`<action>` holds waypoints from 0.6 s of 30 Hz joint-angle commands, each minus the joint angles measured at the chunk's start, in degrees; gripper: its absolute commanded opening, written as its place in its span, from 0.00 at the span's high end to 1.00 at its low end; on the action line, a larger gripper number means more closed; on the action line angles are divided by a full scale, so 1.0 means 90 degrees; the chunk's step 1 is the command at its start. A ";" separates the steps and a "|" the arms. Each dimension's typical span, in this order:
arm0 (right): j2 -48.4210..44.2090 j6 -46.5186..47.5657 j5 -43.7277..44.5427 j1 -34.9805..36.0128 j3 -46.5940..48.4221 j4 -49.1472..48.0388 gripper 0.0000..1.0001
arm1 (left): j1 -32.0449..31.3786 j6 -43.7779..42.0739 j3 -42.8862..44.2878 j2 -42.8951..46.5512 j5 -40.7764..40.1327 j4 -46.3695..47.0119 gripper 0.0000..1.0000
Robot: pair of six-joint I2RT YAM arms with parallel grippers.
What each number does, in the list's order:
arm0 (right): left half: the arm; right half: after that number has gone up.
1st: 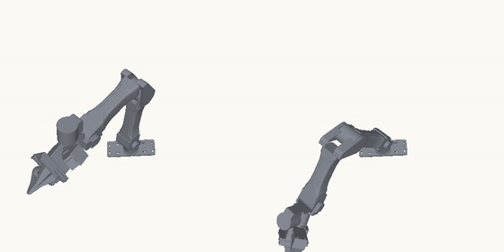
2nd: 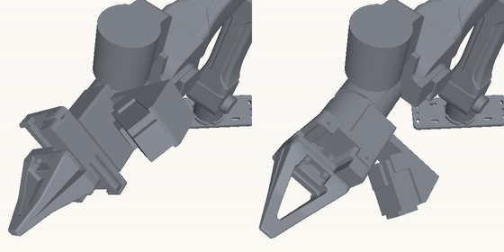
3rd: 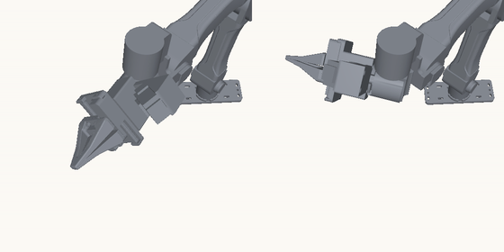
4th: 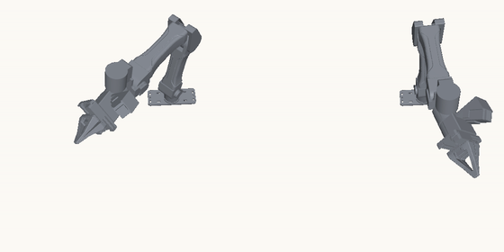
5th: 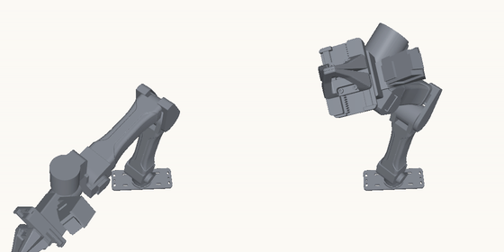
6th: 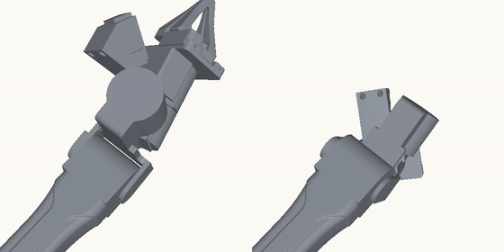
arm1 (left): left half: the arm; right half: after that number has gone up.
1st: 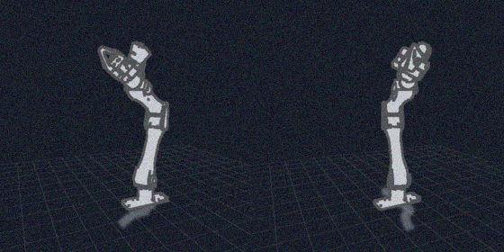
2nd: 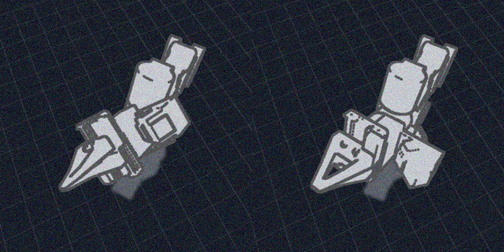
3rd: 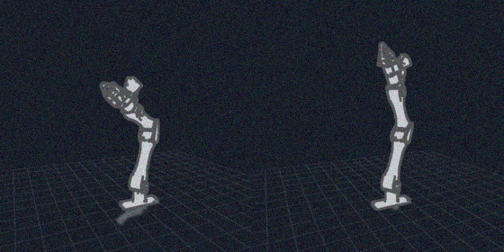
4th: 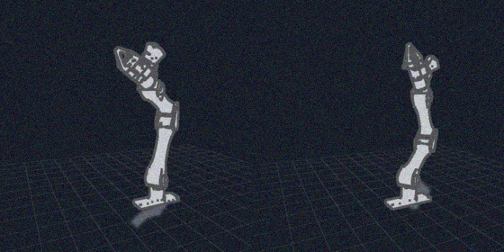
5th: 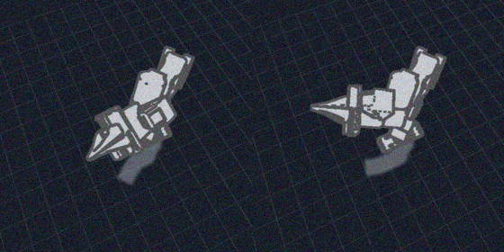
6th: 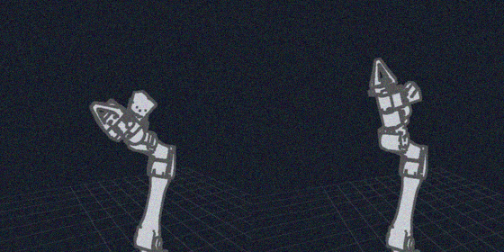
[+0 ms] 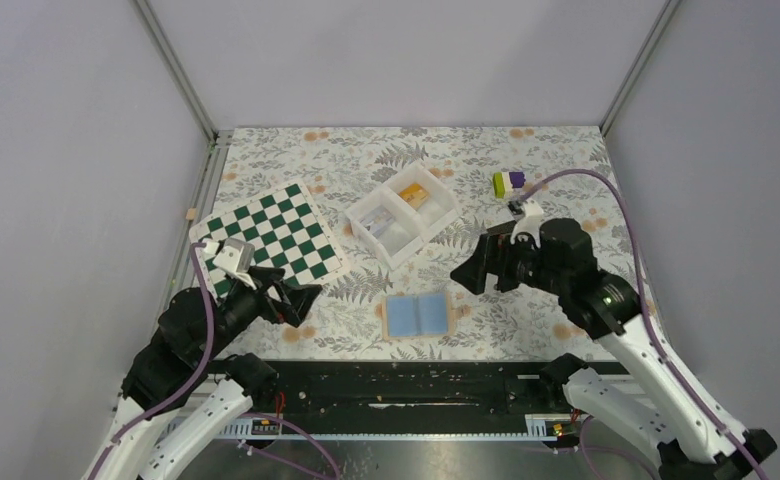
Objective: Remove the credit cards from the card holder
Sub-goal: Reset both arms
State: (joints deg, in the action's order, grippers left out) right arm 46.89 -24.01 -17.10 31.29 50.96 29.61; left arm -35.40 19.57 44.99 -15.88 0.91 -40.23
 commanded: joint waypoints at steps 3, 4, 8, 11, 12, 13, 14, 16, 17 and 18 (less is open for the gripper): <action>-0.1093 -0.0277 0.0360 -0.0024 0.0069 0.0486 0.01 | -0.0008 0.0441 0.0283 0.0229 -0.0653 0.0268 0.01; -0.1300 -0.0463 0.0656 -0.0020 -0.0007 0.0448 0.00 | -0.0006 0.0452 0.0270 0.0348 -0.0639 0.0307 0.01; -0.1925 -0.0736 0.1268 -0.0019 -0.0310 0.0262 0.01 | -0.0009 0.0338 0.0123 0.0659 -0.0630 0.0465 0.01; -0.2181 -0.0658 0.1199 -0.0024 -0.0454 0.0138 0.01 | -0.0008 0.0365 0.0059 0.0771 -0.0757 0.0452 0.01; -0.2237 -0.0636 0.1219 -0.0020 -0.0486 0.0138 0.00 | 0.0000 0.0385 0.0033 0.0815 -0.0791 0.0448 0.01; -0.2286 -0.0625 0.1296 -0.0019 -0.0508 0.0138 0.00 | -0.0005 0.0406 -0.0015 0.0853 -0.0836 0.0454 0.01; -0.2340 -0.0608 0.1390 -0.0021 -0.0536 0.0160 0.01 | -0.0010 0.0412 -0.0066 0.0895 -0.0875 0.0469 0.01; -0.2407 -0.0538 0.1523 -0.0020 -0.0554 0.0219 0.00 | -0.0002 0.0406 -0.0142 0.0986 -0.0976 0.0503 0.01; -0.2437 -0.0511 0.1542 -0.0019 -0.0550 0.0239 0.00 | -0.0002 0.0390 -0.0154 0.1014 -0.1004 0.0502 0.01; -0.2479 -0.0507 0.1548 -0.0019 -0.0548 0.0245 0.01 | -0.0002 0.0369 -0.0143 0.1026 -0.1036 0.0470 0.01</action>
State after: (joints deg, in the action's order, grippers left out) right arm 25.93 -29.17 -6.04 31.29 46.02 32.45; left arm -35.40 22.76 44.18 -7.77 -5.61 -38.85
